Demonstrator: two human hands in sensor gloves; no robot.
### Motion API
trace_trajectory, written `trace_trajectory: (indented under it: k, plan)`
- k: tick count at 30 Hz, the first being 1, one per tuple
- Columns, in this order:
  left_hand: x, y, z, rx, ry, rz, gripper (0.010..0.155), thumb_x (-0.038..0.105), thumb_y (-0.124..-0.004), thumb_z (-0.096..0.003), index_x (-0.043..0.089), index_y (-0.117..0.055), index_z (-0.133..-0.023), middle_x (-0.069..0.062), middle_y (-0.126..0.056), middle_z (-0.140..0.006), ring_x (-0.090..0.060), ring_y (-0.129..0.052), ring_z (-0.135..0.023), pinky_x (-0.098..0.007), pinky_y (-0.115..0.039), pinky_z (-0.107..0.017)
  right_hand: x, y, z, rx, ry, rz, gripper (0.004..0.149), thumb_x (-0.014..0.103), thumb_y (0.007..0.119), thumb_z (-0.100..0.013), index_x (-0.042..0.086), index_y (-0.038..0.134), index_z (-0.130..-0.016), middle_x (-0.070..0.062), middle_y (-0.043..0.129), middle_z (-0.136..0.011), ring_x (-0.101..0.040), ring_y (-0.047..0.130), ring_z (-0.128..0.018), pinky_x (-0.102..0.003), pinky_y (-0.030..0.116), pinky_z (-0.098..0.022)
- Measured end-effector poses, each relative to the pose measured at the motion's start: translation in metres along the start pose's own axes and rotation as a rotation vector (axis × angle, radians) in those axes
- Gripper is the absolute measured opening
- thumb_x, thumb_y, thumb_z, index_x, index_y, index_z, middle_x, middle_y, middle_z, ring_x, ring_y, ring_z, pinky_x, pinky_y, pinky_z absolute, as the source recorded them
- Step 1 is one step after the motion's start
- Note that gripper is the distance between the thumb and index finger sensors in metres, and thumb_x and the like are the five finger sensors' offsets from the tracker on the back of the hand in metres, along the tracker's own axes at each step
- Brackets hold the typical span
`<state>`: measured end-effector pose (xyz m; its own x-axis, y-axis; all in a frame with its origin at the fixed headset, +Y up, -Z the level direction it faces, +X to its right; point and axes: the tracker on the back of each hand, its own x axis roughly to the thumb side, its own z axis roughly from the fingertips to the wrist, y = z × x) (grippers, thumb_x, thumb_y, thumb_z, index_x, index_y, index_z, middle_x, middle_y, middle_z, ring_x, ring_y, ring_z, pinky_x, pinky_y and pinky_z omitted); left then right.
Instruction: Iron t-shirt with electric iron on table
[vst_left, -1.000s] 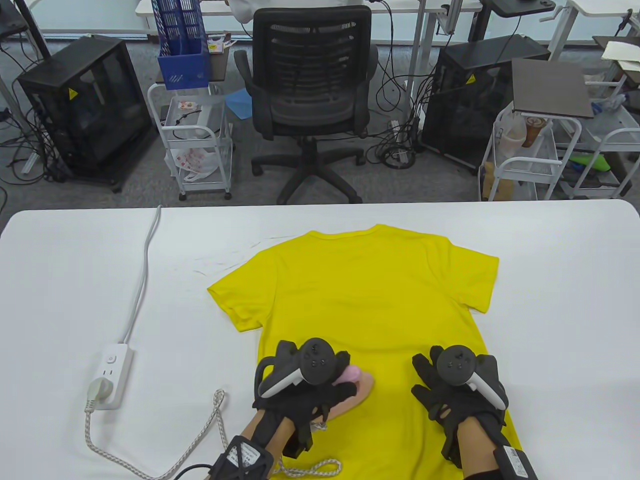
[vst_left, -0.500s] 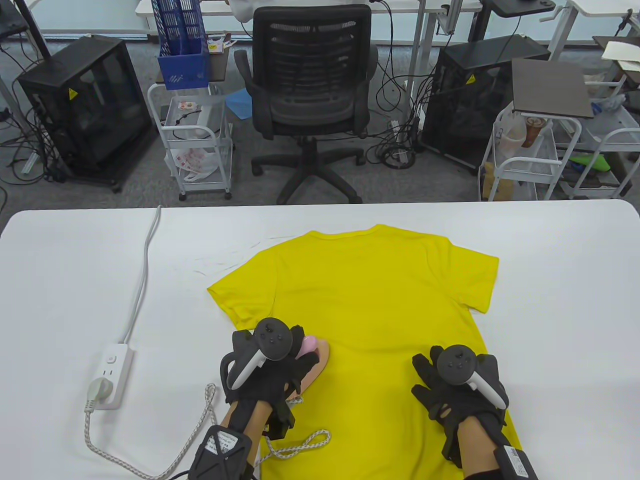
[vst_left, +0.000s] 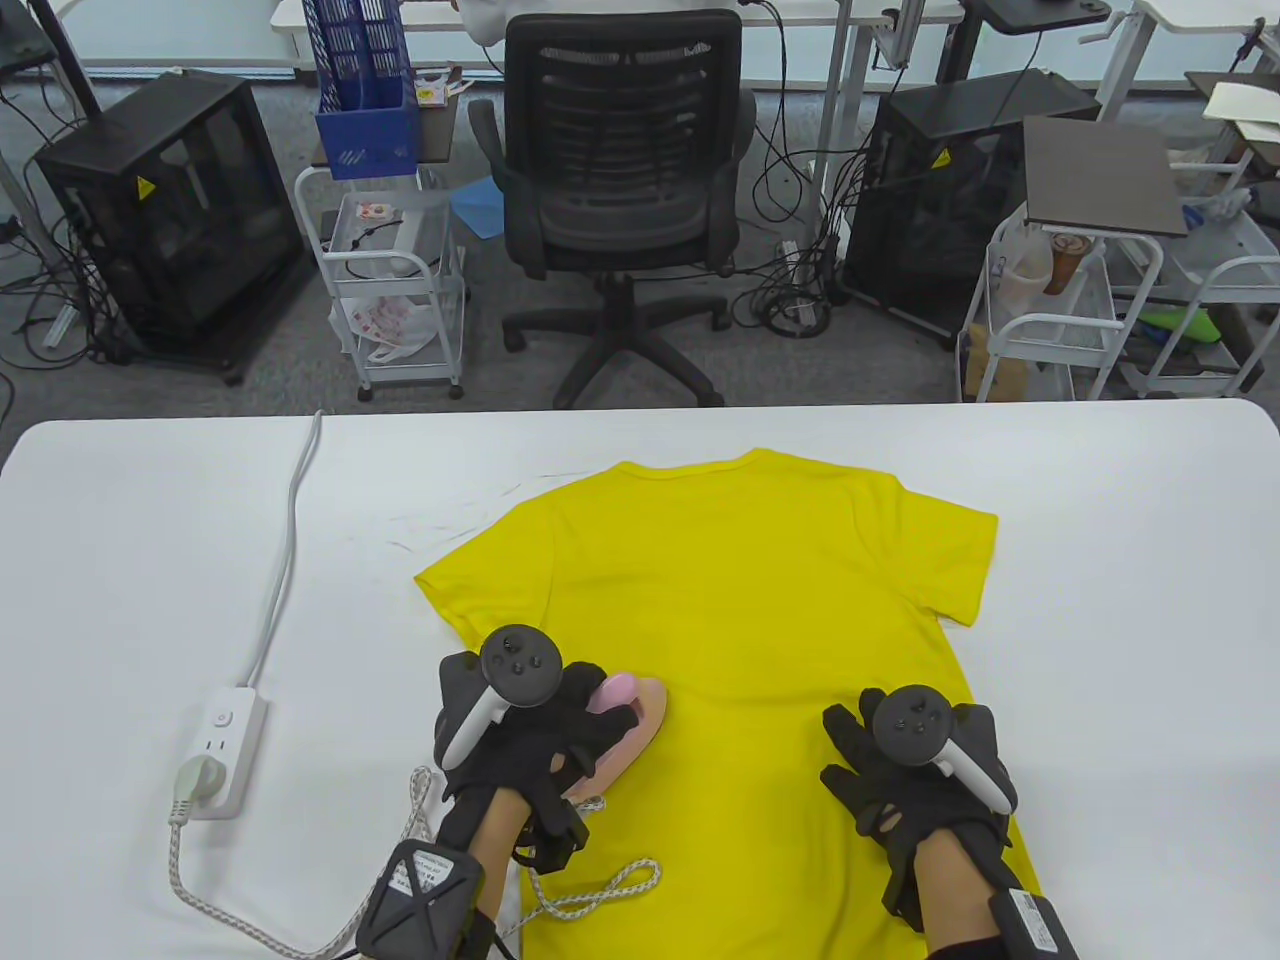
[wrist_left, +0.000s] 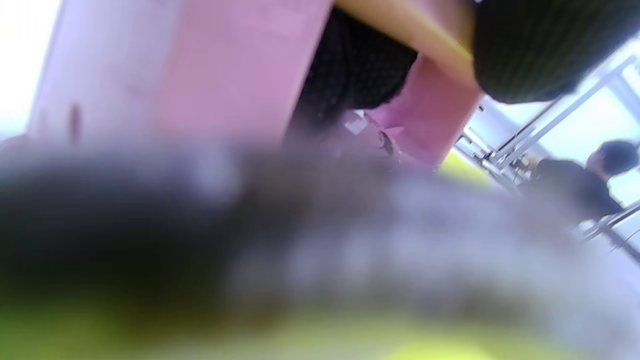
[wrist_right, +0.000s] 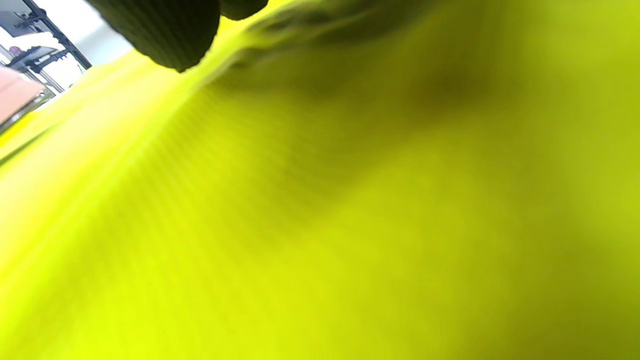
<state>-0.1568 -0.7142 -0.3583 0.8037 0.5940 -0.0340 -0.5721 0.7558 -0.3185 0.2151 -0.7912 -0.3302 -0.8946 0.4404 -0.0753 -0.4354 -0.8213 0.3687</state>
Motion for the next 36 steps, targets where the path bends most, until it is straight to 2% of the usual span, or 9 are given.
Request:
trace_trajectory:
  k: [2, 6, 10, 14, 21, 26, 30, 31, 36]
  plan:
    - [0.001, 0.011, 0.003, 0.010, -0.001, 0.049, 0.069, 0.061, -0.087, -0.0377, 0.024, -0.070, -0.093, 0.005, -0.091, -0.072, -0.016, -0.105, -0.044, -0.048, -0.081, -0.059, 0.002, -0.002, 0.000, -0.005, -0.009, 0.001, 0.065, 0.048, 0.074, -0.047, 0.038, 0.042, -0.103, -0.006, 0.019, -0.112, -0.036, 0.011, -0.100, -0.064, 0.020, -0.068]
    - [-0.010, 0.049, 0.013, 0.032, 0.003, 0.212, 0.067, 0.051, -0.086, -0.0411, 0.029, -0.057, -0.097, 0.006, -0.080, -0.086, -0.020, -0.098, -0.068, -0.054, -0.068, -0.071, -0.001, -0.007, 0.002, -0.028, -0.018, -0.012, 0.065, 0.048, 0.074, -0.047, 0.037, 0.042, -0.103, -0.006, 0.020, -0.112, -0.036, 0.010, -0.100, -0.064, 0.020, -0.069]
    - [-0.037, 0.089, 0.024, 0.139, 0.023, 0.395, 0.066, 0.041, -0.087, -0.0432, 0.032, -0.049, -0.096, 0.007, -0.070, -0.094, -0.022, -0.086, -0.087, -0.058, -0.055, -0.079, -0.002, -0.008, 0.003, -0.035, -0.025, -0.023, 0.064, 0.047, 0.074, -0.047, 0.037, 0.043, -0.103, -0.006, 0.021, -0.112, -0.037, 0.011, -0.100, -0.064, 0.021, -0.069]
    - [-0.073, 0.113, 0.033, 0.306, 0.103, 0.491, 0.064, 0.035, -0.089, -0.0431, 0.031, -0.050, -0.093, 0.006, -0.067, -0.095, -0.022, -0.083, -0.093, -0.060, -0.055, -0.078, 0.002, -0.006, 0.002, -0.021, -0.034, -0.017, 0.065, 0.048, 0.073, -0.047, 0.037, 0.043, -0.103, -0.006, 0.020, -0.112, -0.037, 0.010, -0.100, -0.064, 0.020, -0.069]
    - [-0.139, 0.102, 0.032, 0.383, 0.245, 0.561, 0.062, 0.032, -0.093, -0.0415, 0.031, -0.052, -0.089, 0.008, -0.066, -0.094, -0.022, -0.082, -0.094, -0.059, -0.060, -0.075, 0.003, -0.003, -0.001, -0.005, -0.030, -0.013, 0.064, 0.048, 0.073, -0.047, 0.038, 0.042, -0.103, -0.006, 0.020, -0.112, -0.037, 0.011, -0.100, -0.064, 0.021, -0.069]
    - [-0.170, 0.086, 0.032, 0.406, 0.235, 0.636, 0.061, 0.032, -0.095, -0.0410, 0.034, -0.053, -0.086, 0.012, -0.066, -0.095, -0.022, -0.077, -0.104, -0.055, -0.062, -0.075, 0.003, -0.004, 0.000, -0.004, -0.025, -0.015, 0.064, 0.048, 0.073, -0.047, 0.037, 0.043, -0.103, -0.007, 0.021, -0.112, -0.037, 0.011, -0.100, -0.064, 0.021, -0.069]
    - [-0.184, 0.074, 0.034, 0.377, 0.266, 0.564, 0.059, 0.038, -0.093, -0.0421, 0.038, -0.053, -0.086, 0.009, -0.061, -0.101, -0.025, -0.072, -0.106, -0.058, -0.067, -0.075, 0.004, -0.002, 0.000, 0.009, -0.025, -0.013, 0.064, 0.048, 0.073, -0.047, 0.037, 0.043, -0.103, -0.007, 0.021, -0.112, -0.037, 0.011, -0.100, -0.064, 0.021, -0.068]
    - [-0.182, 0.072, 0.035, 0.423, 0.287, 0.607, 0.059, 0.037, -0.094, -0.0412, 0.036, -0.056, -0.086, 0.006, -0.060, -0.102, -0.028, -0.072, -0.104, -0.060, -0.067, -0.073, 0.004, -0.002, 0.000, 0.012, -0.026, -0.013, 0.064, 0.048, 0.073, -0.048, 0.037, 0.042, -0.103, -0.007, 0.021, -0.112, -0.037, 0.011, -0.100, -0.064, 0.021, -0.069]
    - [-0.174, 0.074, 0.039, 0.413, 0.356, 0.491, 0.060, 0.041, -0.093, -0.0407, 0.036, -0.058, -0.089, 0.005, -0.061, -0.102, -0.028, -0.074, -0.102, -0.062, -0.064, -0.074, 0.004, -0.002, 0.000, 0.010, -0.027, -0.017, 0.064, 0.048, 0.073, -0.047, 0.037, 0.043, -0.103, -0.007, 0.021, -0.112, -0.038, 0.012, -0.100, -0.064, 0.021, -0.069]
